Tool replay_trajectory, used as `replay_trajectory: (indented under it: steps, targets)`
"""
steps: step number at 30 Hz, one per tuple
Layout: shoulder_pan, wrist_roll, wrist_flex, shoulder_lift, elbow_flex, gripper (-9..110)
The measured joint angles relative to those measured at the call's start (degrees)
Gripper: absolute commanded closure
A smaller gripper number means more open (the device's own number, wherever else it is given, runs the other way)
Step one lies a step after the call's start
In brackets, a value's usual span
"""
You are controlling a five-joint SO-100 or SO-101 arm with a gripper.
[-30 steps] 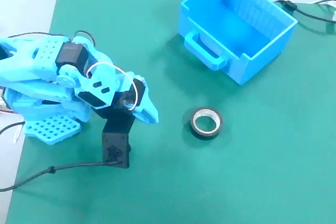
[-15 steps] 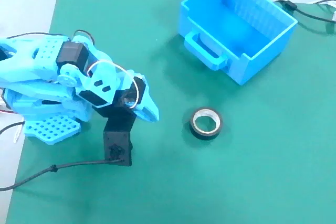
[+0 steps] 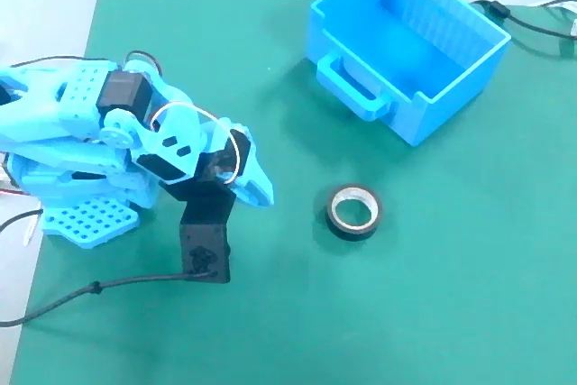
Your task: Put the tape in the box
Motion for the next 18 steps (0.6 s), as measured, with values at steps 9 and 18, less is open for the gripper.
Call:
replay_trajectory:
  steps: [9, 18]
  targets:
    - [0.62, -0.18, -1.93, 0.00, 0.00, 101]
    - [1.67, -1.85, -1.85, -0.35, -0.79, 101]
